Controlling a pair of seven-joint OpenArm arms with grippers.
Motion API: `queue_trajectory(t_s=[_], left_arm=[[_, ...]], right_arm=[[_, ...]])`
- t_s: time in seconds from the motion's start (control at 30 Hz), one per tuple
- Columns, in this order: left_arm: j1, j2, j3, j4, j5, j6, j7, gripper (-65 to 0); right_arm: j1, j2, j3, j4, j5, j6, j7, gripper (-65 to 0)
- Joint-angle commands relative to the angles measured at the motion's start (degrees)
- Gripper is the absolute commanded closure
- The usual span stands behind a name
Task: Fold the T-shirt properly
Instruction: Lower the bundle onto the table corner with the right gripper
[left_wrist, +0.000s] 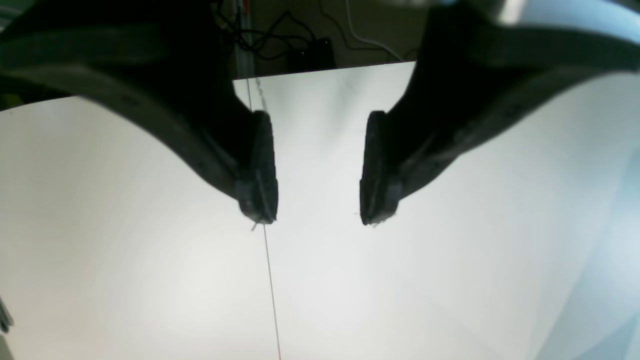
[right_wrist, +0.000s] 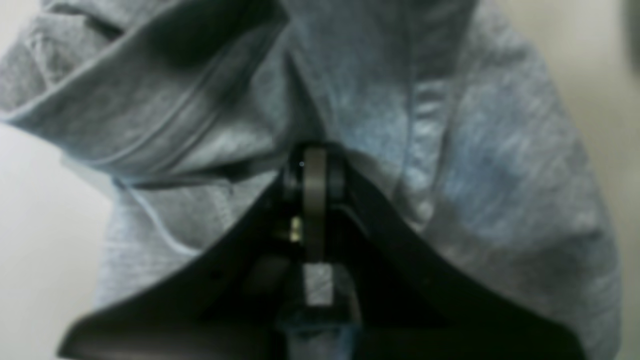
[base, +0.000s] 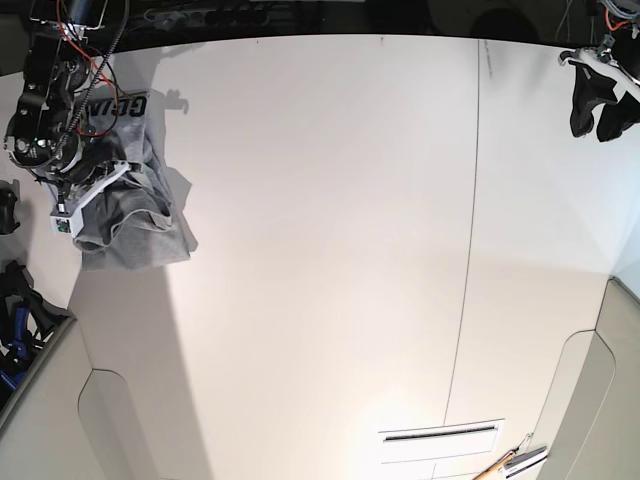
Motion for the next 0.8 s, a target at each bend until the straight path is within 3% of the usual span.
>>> queue_trajectory(t_s=[0.0, 0.4, 0.77], left_arm=[[0.48, -0.68, -0.42, 0.81, -0.83, -0.04, -0.87, -30.1], [0.48, -0.63, -0.42, 0.81, -1.22, -0.04, -0.66, -30.1], [0.50, -0.61, -0.42, 0.81, -1.31, -0.68, -0.68, -30.1]], right_arm=[[-1.20, 0.59, 1.01, 0.02, -2.73, -1.11, -4.63, 0.0], [-0.13, 0.61, 5.79, 0.26, -2.73, -1.95, -0.13, 0.0], [10.34, 0.61, 5.79, 4.79, -2.73, -1.95, 0.22, 0.0]])
